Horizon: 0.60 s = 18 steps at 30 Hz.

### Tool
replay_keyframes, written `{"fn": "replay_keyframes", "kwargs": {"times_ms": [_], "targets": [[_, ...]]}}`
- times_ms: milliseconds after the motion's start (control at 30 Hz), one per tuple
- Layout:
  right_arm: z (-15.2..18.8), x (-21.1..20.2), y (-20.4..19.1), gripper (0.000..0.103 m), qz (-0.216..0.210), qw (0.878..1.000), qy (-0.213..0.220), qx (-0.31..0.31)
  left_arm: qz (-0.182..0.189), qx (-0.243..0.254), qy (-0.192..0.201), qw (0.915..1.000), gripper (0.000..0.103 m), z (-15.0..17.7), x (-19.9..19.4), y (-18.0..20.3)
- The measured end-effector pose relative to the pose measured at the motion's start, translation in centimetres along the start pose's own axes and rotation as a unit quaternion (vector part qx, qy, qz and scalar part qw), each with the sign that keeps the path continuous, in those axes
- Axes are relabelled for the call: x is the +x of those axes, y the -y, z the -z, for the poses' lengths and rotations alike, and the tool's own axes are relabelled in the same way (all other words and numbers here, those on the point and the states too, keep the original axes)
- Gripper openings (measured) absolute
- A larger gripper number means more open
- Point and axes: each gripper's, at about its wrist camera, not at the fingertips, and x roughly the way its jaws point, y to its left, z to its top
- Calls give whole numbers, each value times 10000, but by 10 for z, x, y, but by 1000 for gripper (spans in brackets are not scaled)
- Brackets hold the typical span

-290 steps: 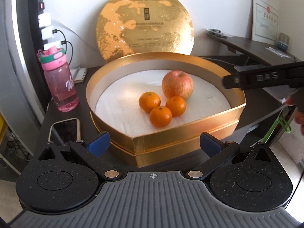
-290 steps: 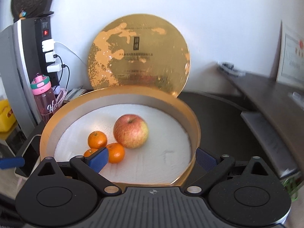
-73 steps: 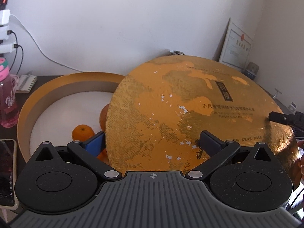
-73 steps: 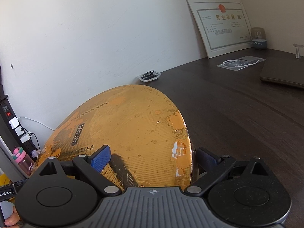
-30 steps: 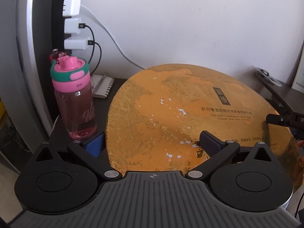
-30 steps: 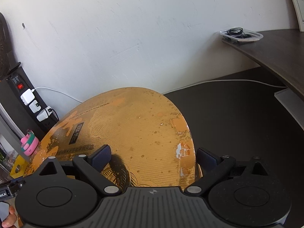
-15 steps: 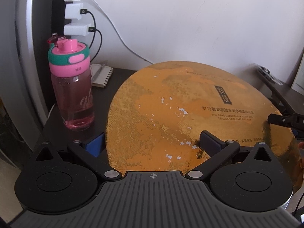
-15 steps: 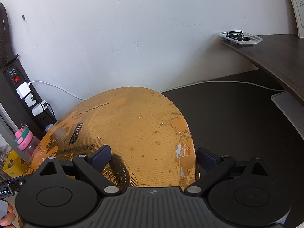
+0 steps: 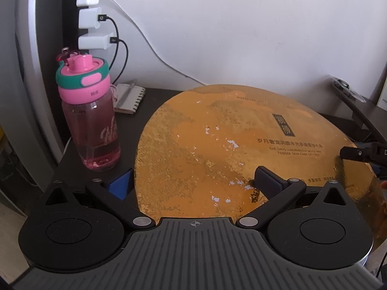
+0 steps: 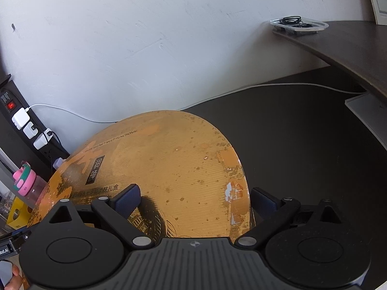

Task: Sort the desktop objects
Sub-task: 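Carry the gold lid with both grippers over the open gold box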

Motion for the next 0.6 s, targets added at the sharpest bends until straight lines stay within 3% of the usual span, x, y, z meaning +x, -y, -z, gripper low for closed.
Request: {"fn": "replay_keyframes", "kwargs": {"times_ms": [267, 467, 600], "targets": [[0, -3, -11, 102, 120, 9998, 103, -113, 162, -173, -80, 9997, 99, 3, 3, -15], [-1, -46, -31, 103, 243, 9965, 689, -402, -256, 327, 384, 9984, 101, 5, -43, -5], [16, -78, -44, 103, 194, 9961, 687, -516, -431, 603, 337, 9967, 102, 17, -72, 11]]}}
